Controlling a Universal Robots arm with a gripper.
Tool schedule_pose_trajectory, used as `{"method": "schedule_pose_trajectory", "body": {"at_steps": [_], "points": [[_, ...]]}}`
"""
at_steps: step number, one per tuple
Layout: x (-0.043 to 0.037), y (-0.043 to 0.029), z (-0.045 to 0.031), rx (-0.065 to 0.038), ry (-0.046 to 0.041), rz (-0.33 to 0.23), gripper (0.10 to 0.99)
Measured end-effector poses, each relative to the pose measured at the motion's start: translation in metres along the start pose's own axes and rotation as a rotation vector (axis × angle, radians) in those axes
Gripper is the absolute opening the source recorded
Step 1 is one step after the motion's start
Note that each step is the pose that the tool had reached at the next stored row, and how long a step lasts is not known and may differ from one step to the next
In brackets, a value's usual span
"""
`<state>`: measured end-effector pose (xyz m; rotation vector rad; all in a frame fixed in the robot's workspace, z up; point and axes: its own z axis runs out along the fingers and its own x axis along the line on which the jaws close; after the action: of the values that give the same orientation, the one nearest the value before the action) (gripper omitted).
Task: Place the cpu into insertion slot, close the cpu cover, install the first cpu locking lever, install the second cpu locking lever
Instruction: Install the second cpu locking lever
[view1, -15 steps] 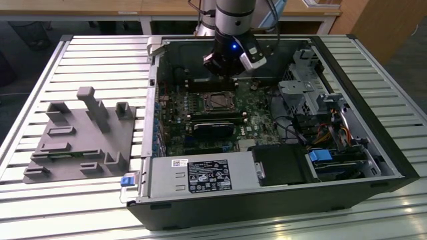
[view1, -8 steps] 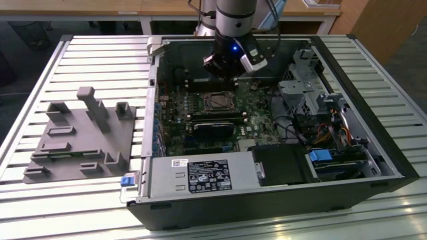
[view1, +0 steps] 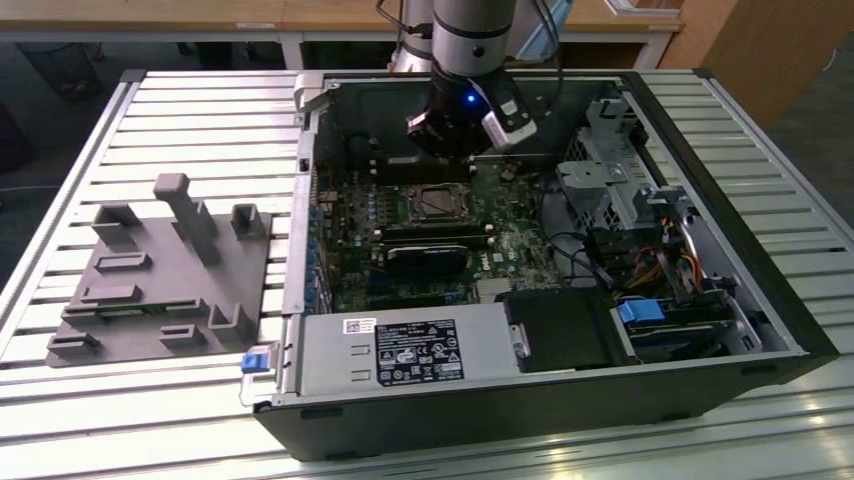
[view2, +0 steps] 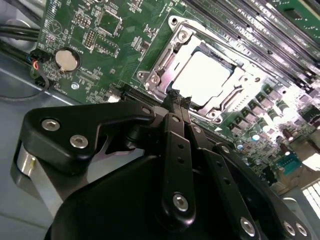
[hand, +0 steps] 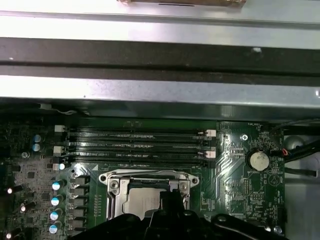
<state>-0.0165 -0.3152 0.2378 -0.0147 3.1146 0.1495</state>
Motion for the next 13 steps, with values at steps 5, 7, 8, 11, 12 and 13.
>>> {"method": "schedule_pose_trajectory", "body": {"at_steps": [5, 7, 8, 11, 12, 13], "points": [[-0.0004, 0.0013, -0.0149, 0.0, -0.0002, 0.0, 0.122], [-0.0005, 0.0013, -0.0187, 0.0, 0.0, 0.0, 0.122], [-0.0005, 0.0007, -0.019, 0.0, -0.0001, 0.0, 0.122], [-0.0004, -0.005, -0.0196, 0.0, -0.0001, 0.0, 0.122], [-0.0004, -0.0069, -0.0197, 0.0, -0.0001, 0.0, 0.122], [-0.0004, -0.0081, -0.0199, 0.0, -0.0001, 0.0, 0.122]]}}
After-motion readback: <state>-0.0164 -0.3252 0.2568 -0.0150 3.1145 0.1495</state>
